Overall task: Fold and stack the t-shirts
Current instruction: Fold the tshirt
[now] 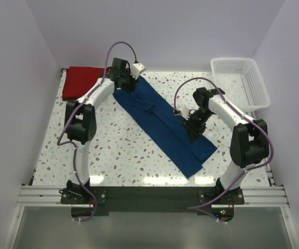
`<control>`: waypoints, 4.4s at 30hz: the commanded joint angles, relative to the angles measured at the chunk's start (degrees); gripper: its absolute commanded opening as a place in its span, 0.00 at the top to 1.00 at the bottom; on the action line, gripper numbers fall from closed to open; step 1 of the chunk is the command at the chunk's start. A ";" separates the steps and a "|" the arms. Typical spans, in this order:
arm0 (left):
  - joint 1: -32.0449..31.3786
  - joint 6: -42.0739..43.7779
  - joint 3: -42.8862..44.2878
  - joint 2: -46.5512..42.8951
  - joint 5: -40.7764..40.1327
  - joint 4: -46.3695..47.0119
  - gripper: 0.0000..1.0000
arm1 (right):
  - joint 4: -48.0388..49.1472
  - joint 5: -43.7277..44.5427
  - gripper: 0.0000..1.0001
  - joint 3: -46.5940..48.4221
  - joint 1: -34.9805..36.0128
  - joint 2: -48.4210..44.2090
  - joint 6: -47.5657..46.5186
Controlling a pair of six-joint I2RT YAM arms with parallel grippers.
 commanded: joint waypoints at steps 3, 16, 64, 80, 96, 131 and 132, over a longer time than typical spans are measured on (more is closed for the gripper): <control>-4.82 -3.37 -13.49 -12.83 4.45 3.02 0.59 | 6.65 9.01 0.69 -0.70 -0.52 3.83 1.98; -7.20 -8.40 -27.06 -8.90 2.87 5.84 0.64 | 11.58 11.12 0.71 -8.52 5.44 10.18 2.77; -11.24 39.76 -80.30 -64.61 19.05 -0.41 0.51 | 26.97 1.80 0.61 22.94 9.23 28.63 25.45; -18.01 47.23 -83.30 -71.11 17.46 -0.75 0.48 | 20.11 -2.59 0.42 8.38 12.66 3.88 3.23; -23.90 57.61 -87.34 -69.80 17.64 -1.90 0.43 | 29.51 5.22 0.36 -29.26 34.27 -23.13 -14.98; -31.53 45.40 -84.53 -68.82 17.02 -1.71 1.00 | 36.74 11.83 1.00 -34.63 46.23 -23.11 -7.61; -32.85 42.87 -84.18 -72.05 18.07 -2.50 1.00 | 35.85 11.13 1.00 -34.45 47.02 -26.35 -6.03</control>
